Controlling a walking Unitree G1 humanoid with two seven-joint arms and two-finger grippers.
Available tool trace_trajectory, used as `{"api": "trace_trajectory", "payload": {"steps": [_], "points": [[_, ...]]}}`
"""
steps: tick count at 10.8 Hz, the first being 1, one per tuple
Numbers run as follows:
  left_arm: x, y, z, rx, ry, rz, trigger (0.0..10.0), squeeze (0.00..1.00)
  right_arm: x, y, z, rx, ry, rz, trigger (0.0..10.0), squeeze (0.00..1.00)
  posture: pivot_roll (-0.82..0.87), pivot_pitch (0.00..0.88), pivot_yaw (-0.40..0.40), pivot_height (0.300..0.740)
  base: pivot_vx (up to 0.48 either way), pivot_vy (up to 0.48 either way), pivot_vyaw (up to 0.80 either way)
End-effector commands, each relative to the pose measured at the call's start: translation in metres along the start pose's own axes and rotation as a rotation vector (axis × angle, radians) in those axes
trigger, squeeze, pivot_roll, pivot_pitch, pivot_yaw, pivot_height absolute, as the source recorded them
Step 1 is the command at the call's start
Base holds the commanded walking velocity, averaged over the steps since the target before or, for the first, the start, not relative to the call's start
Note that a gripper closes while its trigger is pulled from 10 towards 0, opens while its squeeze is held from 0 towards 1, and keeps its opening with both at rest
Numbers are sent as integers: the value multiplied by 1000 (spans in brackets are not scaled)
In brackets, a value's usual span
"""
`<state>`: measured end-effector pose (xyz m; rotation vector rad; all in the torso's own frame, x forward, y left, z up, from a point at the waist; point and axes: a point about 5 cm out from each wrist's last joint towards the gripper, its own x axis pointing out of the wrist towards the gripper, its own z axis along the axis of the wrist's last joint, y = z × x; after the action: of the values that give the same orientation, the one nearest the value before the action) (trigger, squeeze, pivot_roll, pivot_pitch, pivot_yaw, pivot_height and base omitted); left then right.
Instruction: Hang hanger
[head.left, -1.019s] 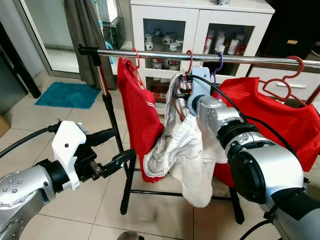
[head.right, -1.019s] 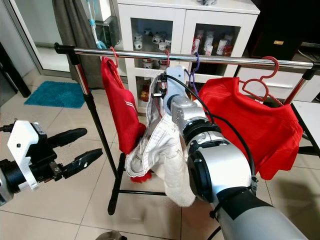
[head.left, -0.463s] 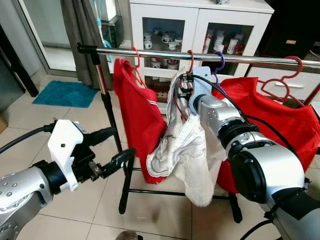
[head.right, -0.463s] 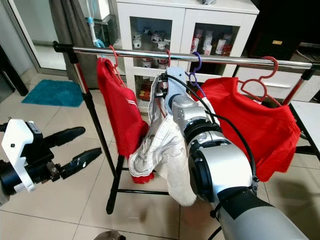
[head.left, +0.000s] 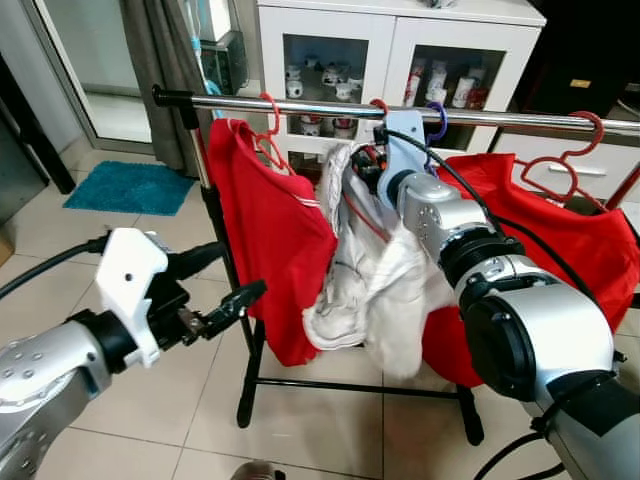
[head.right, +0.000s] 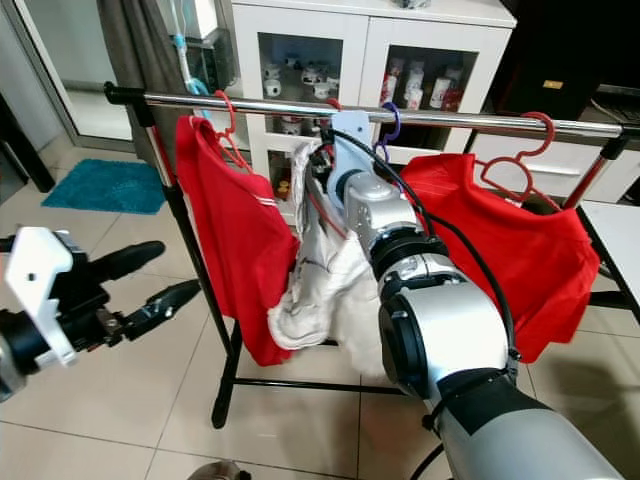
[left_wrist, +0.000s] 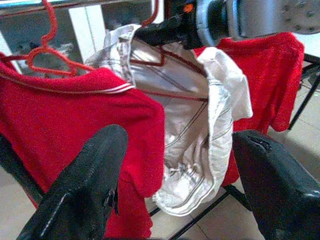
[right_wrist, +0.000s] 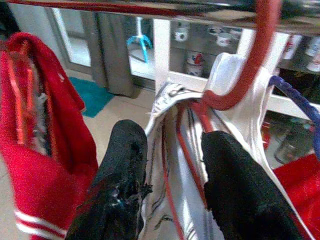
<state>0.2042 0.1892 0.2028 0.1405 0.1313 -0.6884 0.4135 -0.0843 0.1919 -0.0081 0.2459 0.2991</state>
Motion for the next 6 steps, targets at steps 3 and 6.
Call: {"api": "trace_trajectory", "payload": {"steps": [3, 6], "points": [[8, 15, -10, -2, 1, 87, 10000, 0, -3, -3, 10, -15, -49, 55, 10000, 1000, 249, 0, 11, 740, 0, 0, 0], [17, 40, -27, -98, -31, 387, 10000, 0, -45, -17, -7, -44, -216, 130, 10000, 1000, 172, 0, 33, 740, 0, 0, 0]]}}
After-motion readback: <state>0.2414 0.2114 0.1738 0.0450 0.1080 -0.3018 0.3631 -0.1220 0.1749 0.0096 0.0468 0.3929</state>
